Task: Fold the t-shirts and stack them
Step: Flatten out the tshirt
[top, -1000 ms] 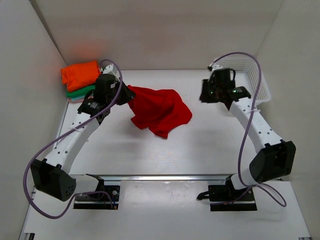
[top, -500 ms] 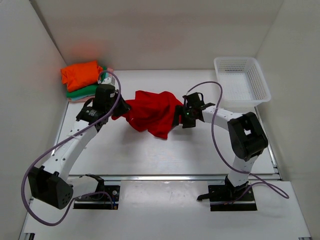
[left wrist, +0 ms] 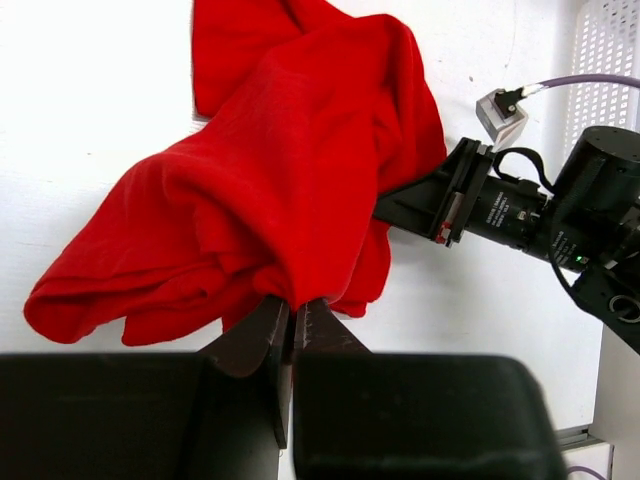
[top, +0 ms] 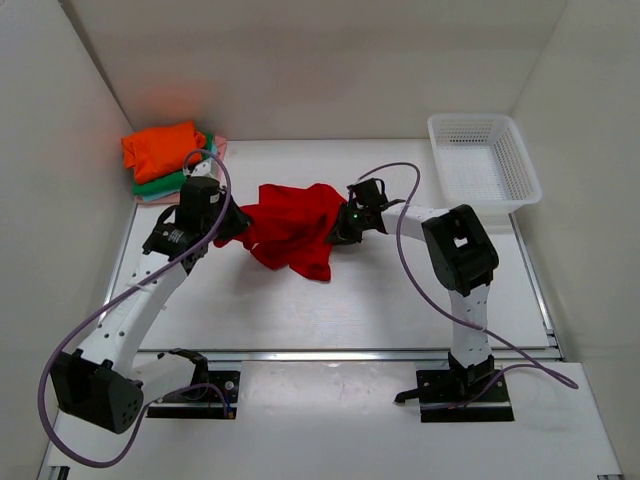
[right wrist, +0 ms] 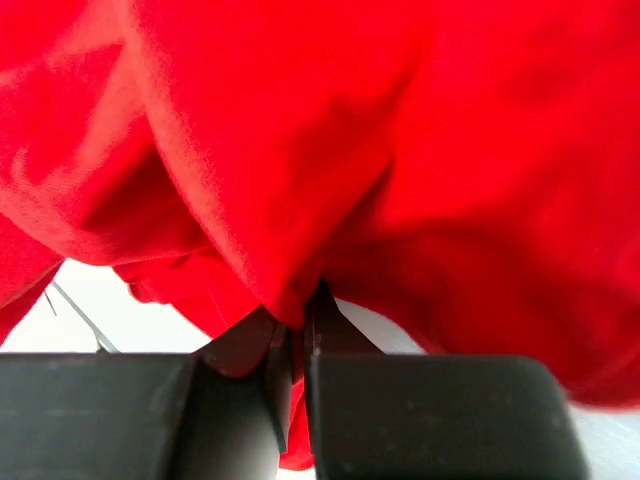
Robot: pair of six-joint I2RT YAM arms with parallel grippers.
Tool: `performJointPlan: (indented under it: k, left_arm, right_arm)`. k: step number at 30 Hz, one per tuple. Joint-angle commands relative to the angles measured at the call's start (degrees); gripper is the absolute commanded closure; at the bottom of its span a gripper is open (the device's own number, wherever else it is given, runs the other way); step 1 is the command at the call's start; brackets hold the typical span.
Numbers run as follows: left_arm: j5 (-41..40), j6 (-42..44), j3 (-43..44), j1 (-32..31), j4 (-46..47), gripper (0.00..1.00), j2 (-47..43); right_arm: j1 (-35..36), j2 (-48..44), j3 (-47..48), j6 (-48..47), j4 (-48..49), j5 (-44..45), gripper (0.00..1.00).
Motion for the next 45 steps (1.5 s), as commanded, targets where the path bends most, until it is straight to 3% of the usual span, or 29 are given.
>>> performJointPlan:
  k: [1, 4, 12, 21, 28, 32, 38, 42, 43, 44, 45]
  left_arm:
    - [0.8, 0.8, -0.8, 0.9, 1.5, 1.0, -2.8]
    - [-1.3, 2.7, 0.8, 0.5, 1.6, 1.0, -3.2]
    - [-7.4, 7.8, 12.7, -1.1, -0.4, 1.0, -2.9]
    - [-11.2, 11.3, 25.4, -0.9, -3.1, 1.0, -5.2]
    - [-5.8, 10.8, 30.0, 5.9, -7.1, 1.0, -9.5]
    - [-4.6, 5.9, 25.1, 5.9, -5.8, 1.0, -9.4]
    - [-8.1, -3.1, 4.6, 6.1, 7.4, 1.0, -7.4]
    - [-11.4, -2.7, -3.0, 6.1, 9.9, 0.97, 2.4]
    - [-11.7, -1.0, -5.4, 6.0, 12.9, 0.92, 3.7]
    - [-12.1, -0.3, -6.1, 6.4, 15.1, 0.72, 6.0]
    - [-11.2, -0.1, -8.1, 8.0, 16.8, 0.66, 7.7]
  right_arm:
    - [-0.6, 0.0, 1.3, -2.1, -6.8, 1.6, 1.0]
    - [-2.3, -4.0, 3.6, -7.9, -12.4, 3.1, 1.0]
    - [-7.8, -26.2, 7.5, -23.5, -23.8, 14.4, 1.0]
    - [-14.2, -52.8, 4.3, -27.5, -27.5, 18.5, 1.0]
    - [-16.7, -64.8, 6.4, -30.4, -30.8, 15.5, 1.0]
    - [-24.5, -61.0, 8.7, -31.5, -34.1, 4.7, 1.0]
    - [-17.3, -50.9, 3.7, -31.3, -25.4, 7.2, 1.0]
    - [-16.4, -38.1, 1.1, -29.7, -19.0, 6.6, 1.0]
    - [-16.8, -33.4, 2.1, -29.2, -18.8, 7.4, 0.95]
    - [-16.9, -31.0, 5.1, -29.0, -19.5, 8.2, 0.74]
    - [-16.7, -27.0, 6.5, -29.5, -20.8, 9.6, 0.66]
